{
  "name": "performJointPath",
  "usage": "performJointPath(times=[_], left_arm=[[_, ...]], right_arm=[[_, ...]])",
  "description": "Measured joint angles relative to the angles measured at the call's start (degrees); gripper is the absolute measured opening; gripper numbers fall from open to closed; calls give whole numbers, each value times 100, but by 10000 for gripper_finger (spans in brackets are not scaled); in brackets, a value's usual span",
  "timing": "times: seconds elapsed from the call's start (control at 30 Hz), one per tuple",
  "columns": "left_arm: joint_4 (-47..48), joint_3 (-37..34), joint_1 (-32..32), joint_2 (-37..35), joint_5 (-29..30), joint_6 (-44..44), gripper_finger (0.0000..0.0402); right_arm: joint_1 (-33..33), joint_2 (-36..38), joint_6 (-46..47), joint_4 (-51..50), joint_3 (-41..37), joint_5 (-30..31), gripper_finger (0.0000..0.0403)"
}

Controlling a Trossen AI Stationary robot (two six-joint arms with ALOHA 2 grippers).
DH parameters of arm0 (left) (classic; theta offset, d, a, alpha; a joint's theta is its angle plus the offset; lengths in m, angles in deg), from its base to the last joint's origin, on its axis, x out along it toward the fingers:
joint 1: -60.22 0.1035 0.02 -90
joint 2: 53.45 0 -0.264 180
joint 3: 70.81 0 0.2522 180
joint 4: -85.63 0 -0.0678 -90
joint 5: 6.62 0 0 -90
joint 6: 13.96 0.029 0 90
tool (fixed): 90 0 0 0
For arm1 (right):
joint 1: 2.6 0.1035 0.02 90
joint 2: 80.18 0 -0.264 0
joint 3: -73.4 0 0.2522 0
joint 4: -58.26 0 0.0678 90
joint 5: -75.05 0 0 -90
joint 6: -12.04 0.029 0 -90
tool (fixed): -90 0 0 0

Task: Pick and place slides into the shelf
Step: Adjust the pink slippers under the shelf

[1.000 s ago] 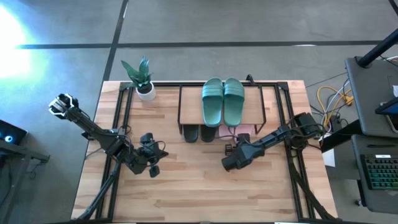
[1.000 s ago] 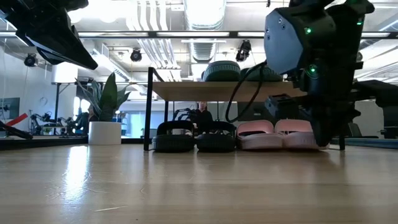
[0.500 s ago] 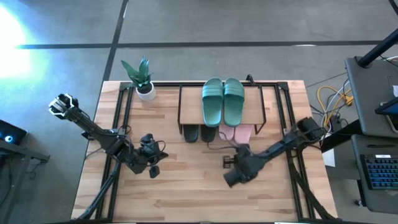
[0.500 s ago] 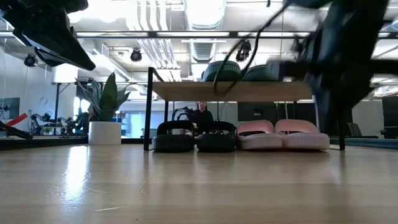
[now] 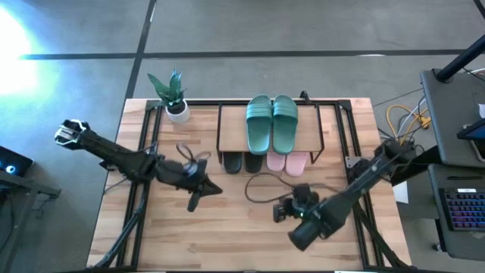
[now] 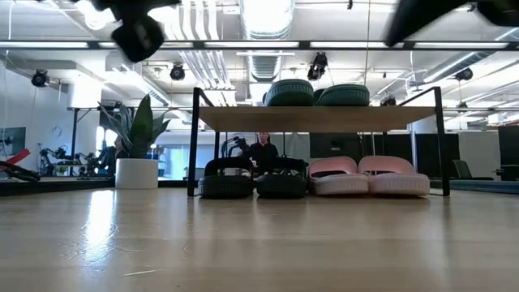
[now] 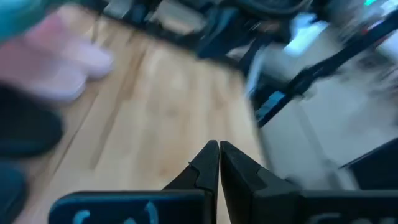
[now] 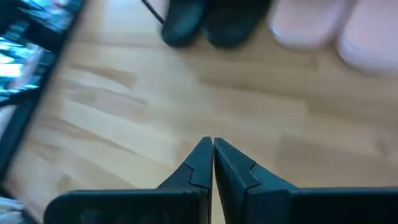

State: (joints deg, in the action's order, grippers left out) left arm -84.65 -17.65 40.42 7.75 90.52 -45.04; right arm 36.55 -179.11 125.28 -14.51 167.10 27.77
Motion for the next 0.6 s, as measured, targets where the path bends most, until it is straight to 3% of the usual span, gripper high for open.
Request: performJointPath(times=[0.13, 0.23, 0.37, 0.5, 0.6], left_arm=[[-153, 122, 474, -10, -362, -40, 0], [-87, 129, 682, -10, -374, -406, 0], [-137, 129, 762, 174, -540, -476, 0], [-203, 345, 701, 885, -827, 640, 0], [-301, 830, 441, 1576, -549, 1960, 0]], right_arm=[[-131, 700, -202, -16, -702, 64, 8], [-111, 1194, 458, -147, -1502, -479, 8], [-10, 1706, 819, 673, -2636, -1152, 8], [-8, 1826, 825, 1362, -3227, -1165, 8], [-54, 1792, 878, 1282, -3359, -1139, 8]])
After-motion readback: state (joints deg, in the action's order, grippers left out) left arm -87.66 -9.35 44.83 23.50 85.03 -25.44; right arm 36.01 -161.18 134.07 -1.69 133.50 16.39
